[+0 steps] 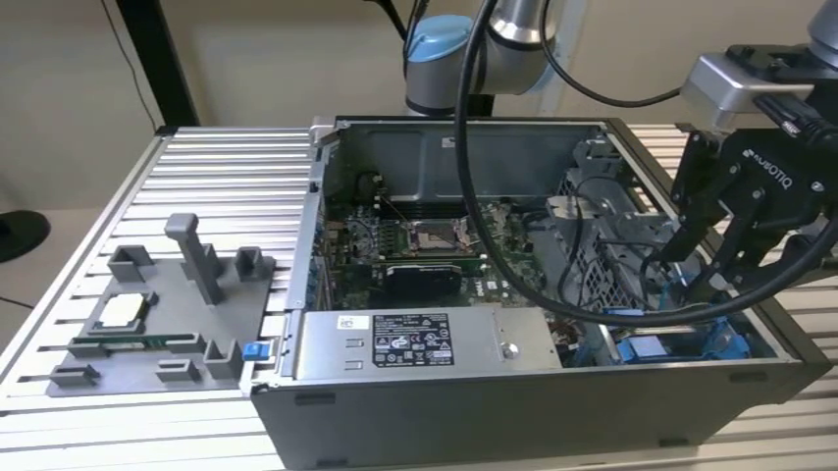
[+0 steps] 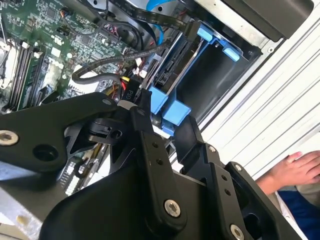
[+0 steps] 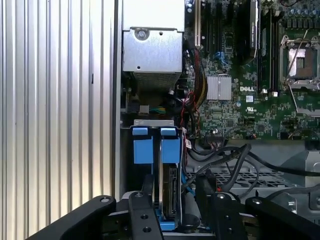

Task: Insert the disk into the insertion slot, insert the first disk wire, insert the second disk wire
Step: 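Insert the disk into the insertion slot, then insert the first disk wire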

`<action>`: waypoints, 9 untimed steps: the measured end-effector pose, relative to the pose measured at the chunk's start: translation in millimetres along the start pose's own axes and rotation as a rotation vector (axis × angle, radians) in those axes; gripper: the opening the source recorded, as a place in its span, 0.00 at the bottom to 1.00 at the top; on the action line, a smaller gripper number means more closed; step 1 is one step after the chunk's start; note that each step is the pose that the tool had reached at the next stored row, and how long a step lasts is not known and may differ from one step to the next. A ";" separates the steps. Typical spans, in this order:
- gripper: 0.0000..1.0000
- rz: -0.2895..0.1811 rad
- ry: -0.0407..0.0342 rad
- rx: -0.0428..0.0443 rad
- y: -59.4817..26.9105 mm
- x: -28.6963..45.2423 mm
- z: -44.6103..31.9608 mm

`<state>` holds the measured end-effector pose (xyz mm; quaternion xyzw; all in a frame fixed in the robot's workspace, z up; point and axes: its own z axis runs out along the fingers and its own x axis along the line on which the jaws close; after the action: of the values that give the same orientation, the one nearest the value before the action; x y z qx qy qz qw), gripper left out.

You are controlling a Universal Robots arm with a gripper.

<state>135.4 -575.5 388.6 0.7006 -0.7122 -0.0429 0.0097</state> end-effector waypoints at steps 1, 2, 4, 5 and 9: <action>1.00 0.000 0.0002 0.0000 0.0 -0.7 -0.1; 1.00 0.000 0.0001 0.0000 0.0 -1.3 0.0; 1.00 0.000 0.0001 0.0000 0.0 -2.7 0.1; 1.00 0.000 0.0001 0.0000 0.0 -3.6 0.1; 1.00 0.000 0.0001 0.0000 0.1 -7.2 0.3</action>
<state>135.4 -568.3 388.7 0.7006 -0.7122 -0.0429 0.0097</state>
